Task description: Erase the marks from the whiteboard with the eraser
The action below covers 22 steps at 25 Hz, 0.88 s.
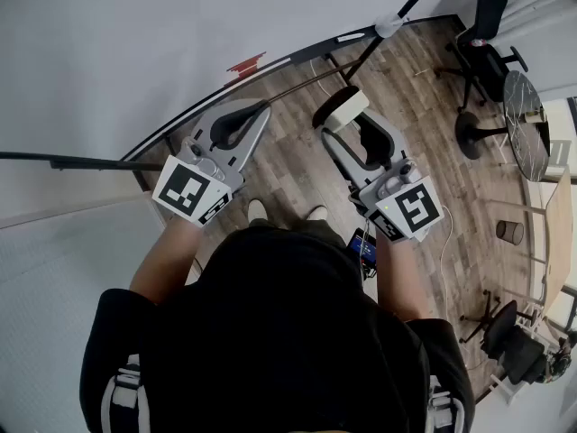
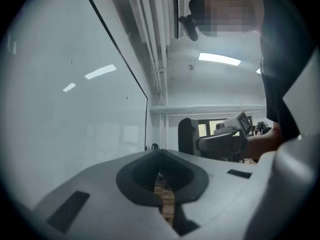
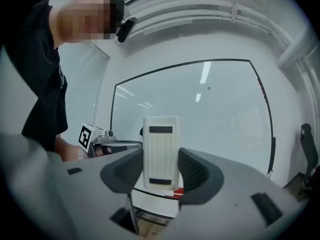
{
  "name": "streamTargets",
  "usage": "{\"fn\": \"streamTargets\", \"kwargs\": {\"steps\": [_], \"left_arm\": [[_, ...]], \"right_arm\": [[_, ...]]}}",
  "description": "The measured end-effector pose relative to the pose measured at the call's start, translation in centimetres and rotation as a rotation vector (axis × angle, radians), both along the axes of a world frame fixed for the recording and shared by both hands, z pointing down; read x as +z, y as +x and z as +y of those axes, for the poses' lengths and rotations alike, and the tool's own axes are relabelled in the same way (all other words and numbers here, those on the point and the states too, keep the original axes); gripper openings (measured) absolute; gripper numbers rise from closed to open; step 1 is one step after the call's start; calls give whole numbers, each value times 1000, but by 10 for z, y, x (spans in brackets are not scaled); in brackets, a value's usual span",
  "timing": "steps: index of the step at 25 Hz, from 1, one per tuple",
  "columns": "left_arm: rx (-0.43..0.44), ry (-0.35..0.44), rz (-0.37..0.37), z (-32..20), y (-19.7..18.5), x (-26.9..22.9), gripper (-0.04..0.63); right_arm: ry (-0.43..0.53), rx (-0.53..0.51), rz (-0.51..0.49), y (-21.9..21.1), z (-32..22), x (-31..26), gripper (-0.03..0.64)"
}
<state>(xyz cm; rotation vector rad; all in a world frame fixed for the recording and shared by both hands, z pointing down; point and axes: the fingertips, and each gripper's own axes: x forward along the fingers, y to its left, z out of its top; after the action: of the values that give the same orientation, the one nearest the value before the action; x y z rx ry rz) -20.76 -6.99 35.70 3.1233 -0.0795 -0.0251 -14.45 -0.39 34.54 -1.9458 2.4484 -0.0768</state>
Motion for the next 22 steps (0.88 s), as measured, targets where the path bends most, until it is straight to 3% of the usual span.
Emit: {"fn": "streamTargets", "kwargs": {"steps": [4, 8, 12, 15, 20, 22], "left_arm": [[3, -7, -21, 19, -22, 4, 8], [7, -30, -27, 38, -25, 7, 8], [17, -32, -10, 62, -17, 3, 5], [36, -49, 10, 83, -9, -1, 5], [26, -85, -5, 100, 10, 2, 5], [25, -88, -14, 110, 21, 3, 5]], "right_arm": [[-54, 12, 48, -18, 17, 13, 221], [-55, 9, 25, -19, 32, 15, 222], [-46, 14, -23, -12, 50, 13, 222], [-26, 0, 0, -4, 67, 13, 221], [27, -32, -63, 10, 93, 3, 221], [12, -28, -31, 21, 106, 6, 221]]}}
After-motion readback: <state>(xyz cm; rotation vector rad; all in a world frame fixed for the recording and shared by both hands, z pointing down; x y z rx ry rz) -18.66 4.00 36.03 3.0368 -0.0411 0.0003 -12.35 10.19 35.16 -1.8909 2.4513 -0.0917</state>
